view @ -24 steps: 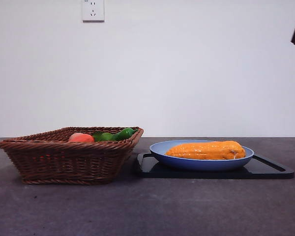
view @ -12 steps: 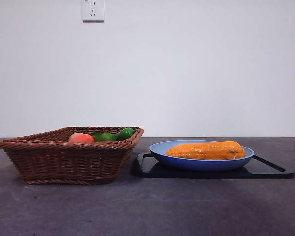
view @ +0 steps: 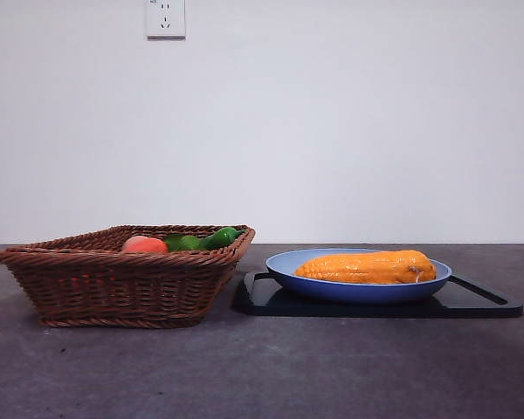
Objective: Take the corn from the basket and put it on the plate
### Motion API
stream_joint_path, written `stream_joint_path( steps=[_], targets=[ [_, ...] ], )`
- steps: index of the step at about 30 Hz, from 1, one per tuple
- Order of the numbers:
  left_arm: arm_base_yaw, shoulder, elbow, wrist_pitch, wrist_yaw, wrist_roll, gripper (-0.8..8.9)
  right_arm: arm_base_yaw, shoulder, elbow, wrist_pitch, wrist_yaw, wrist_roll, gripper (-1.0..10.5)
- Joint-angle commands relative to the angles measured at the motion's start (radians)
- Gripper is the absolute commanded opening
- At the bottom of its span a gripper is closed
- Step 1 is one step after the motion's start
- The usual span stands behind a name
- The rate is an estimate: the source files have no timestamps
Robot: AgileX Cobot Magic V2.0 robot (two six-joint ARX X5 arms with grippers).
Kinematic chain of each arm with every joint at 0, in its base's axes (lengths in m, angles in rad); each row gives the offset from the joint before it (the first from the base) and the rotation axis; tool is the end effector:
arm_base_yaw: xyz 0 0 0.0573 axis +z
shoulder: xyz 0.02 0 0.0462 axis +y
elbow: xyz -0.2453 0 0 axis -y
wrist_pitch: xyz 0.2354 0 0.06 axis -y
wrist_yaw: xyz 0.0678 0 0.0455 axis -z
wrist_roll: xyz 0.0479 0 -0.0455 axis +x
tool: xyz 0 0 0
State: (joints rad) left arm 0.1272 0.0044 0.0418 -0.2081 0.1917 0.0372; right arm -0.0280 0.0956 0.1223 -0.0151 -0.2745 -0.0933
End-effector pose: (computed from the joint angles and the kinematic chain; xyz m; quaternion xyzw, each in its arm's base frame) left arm 0.1210 0.0063 0.1538 0.0050 0.0836 -0.0337 0.9959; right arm 0.1237 0.0095 0.1945 -0.0472 -0.0115 0.1225 0.9913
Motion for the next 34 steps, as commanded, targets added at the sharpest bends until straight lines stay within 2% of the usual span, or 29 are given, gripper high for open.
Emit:
stream_joint_path(
  steps=[1,7,16,34],
  targets=[
    [0.003,-0.002,-0.008,-0.056,0.006,-0.004,0.08,0.0,-0.035,-0.045,0.021,0.007,0.004,0.0],
    [0.003,-0.002,-0.008,-0.056,0.006,-0.004,0.08,0.0,-0.082,-0.109,0.018,0.006,0.008,0.0],
    [0.003,-0.002,-0.008,-0.055,0.006,-0.004,0.08,0.007,-0.092,-0.113,-0.146,0.014,0.007,0.0],
    [0.003,-0.002,-0.008,-0.055,0.006,-0.004,0.08,0.007,-0.092,-0.112,-0.143,0.016,0.007,0.0]
  ],
)
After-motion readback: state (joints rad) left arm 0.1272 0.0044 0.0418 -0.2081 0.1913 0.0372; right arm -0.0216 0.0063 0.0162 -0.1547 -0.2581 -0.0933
